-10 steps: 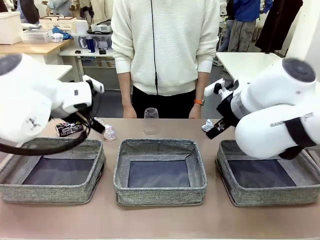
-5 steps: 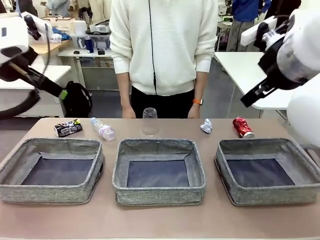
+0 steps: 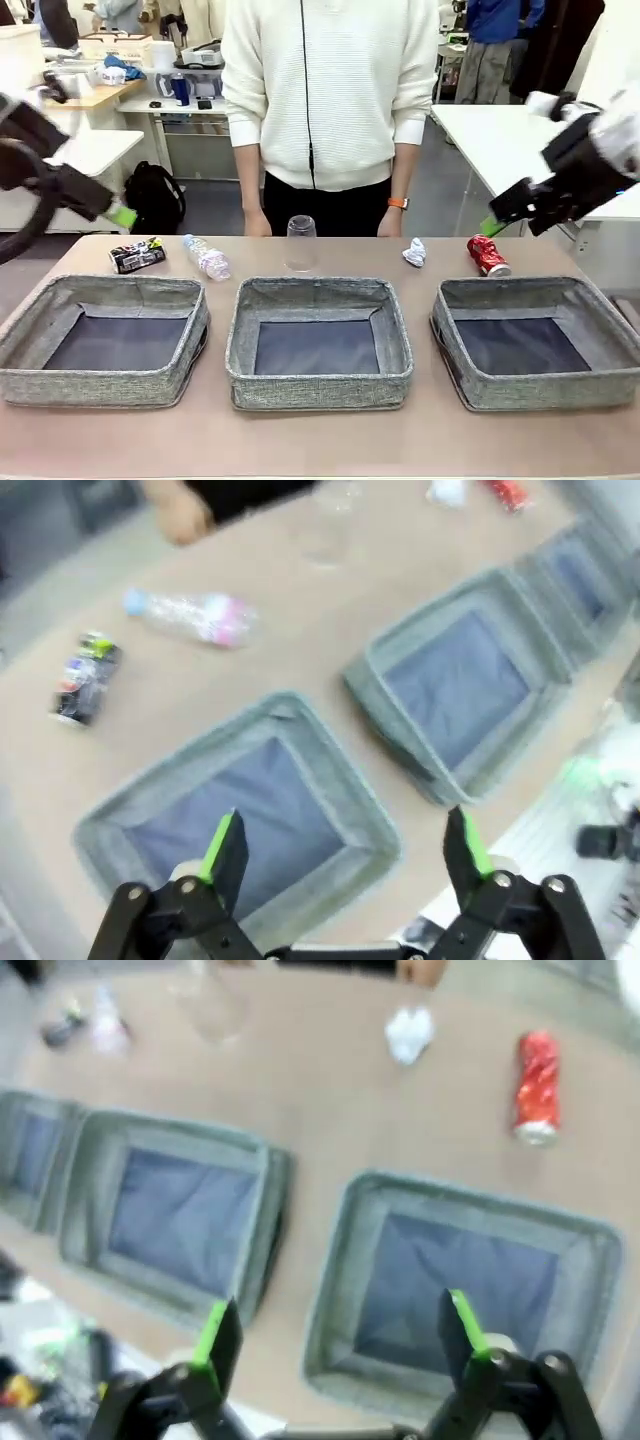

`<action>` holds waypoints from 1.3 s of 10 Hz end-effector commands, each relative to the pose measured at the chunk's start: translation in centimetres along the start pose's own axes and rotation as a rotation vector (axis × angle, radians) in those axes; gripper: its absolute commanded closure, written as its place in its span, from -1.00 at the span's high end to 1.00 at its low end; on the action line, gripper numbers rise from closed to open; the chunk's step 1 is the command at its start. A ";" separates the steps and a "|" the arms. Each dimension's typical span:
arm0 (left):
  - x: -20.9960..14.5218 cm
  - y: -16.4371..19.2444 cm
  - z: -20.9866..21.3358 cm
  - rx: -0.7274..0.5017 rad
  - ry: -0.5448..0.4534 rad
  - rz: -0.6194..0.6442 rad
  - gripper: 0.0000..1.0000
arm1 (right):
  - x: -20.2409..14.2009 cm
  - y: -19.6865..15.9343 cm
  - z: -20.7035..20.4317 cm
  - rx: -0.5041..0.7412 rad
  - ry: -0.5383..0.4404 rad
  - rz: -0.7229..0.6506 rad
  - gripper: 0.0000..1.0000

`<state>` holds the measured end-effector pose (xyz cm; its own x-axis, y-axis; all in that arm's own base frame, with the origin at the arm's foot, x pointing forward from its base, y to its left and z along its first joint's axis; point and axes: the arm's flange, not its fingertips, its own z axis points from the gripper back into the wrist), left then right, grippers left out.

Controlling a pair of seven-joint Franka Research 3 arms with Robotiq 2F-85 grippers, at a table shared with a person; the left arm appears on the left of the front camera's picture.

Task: Sort the waste into the appropriate baskets.
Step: Pick up the waste item pointed out by the person.

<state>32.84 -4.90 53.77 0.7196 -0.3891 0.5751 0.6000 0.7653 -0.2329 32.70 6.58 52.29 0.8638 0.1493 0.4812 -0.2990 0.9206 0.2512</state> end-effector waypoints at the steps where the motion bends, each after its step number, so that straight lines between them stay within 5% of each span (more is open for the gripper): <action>1: -3.1 5.3 2.2 -0.380 -0.019 0.228 1.00 | -2.7 -5.1 4.5 0.561 -0.107 -0.699 1.00; 4: -9.9 11.7 3.5 -0.452 -0.247 0.614 1.00 | -8.3 -10.9 10.2 0.656 -0.405 -0.831 1.00; 6: -13.5 14.2 4.6 -0.444 -0.371 0.754 1.00 | -11.5 -14.1 11.7 0.653 -0.501 -0.931 1.00; 8: -14.3 13.0 4.0 -0.392 -0.581 0.808 1.00 | -13.1 -16.1 10.1 0.568 -0.563 -1.030 1.00; 9: -11.7 11.6 2.8 -0.271 -0.470 0.773 1.00 | -10.1 -17.3 15.5 0.612 -0.389 -0.880 1.00; 10: -14.6 17.5 7.0 -0.436 -0.471 0.841 1.00 | -10.1 -17.3 15.5 0.612 -0.389 -0.880 1.00; 13: -14.6 17.5 7.0 -0.436 -0.471 0.841 1.00 | -10.1 -17.3 15.5 0.612 -0.389 -0.880 1.00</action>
<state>30.43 17.62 46.76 0.8077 0.5082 0.2988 0.0868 0.3987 -0.9130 22.98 -15.75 55.89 0.7253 -0.6779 0.1202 0.1387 0.3149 0.9389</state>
